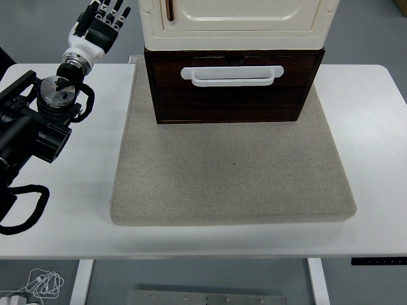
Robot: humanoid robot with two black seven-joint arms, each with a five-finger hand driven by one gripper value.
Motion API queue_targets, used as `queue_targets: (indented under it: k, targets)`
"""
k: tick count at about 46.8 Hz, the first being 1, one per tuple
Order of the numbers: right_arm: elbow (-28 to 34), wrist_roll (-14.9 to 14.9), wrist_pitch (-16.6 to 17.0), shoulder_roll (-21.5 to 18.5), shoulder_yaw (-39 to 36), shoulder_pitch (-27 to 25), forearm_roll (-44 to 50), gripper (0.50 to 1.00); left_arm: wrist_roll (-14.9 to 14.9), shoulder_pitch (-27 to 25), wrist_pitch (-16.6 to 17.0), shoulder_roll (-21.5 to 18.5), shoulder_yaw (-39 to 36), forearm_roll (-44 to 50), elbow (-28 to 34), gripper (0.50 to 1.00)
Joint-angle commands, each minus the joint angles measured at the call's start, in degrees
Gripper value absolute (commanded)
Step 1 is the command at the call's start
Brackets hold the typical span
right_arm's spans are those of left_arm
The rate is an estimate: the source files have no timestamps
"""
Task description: Open the drawer under the combination cabinet
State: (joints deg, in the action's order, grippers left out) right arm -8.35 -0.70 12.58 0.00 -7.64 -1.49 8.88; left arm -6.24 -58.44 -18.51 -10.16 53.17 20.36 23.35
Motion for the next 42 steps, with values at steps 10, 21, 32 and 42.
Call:
queue_targets:
  k: [10,21,32,42]
  targets:
    - [0.0,0.0,0.0,0.0,0.0,0.0,0.0,0.926,0.0,-1.4,-0.3,-2.2,-0.4,-0.9,-0.3,1.000]
    - [0.0,0.0,0.0,0.0,0.0,0.0,0.0,0.926,-1.2,-6.7,2.2,-5.8,-1.3,-4.9,-0.6,1.000]
    - [0.0,0.0,0.0,0.0,0.0,0.0,0.0,0.926,-2.8,-11.2,2.1,-10.8,-0.8,-15.4,0.2,1.000]
    - [0.0,0.0,0.0,0.0,0.0,0.0,0.0,0.926,-2.5,-19.1,0.3,-17.5,-1.4,-15.9,4.7,1.000]
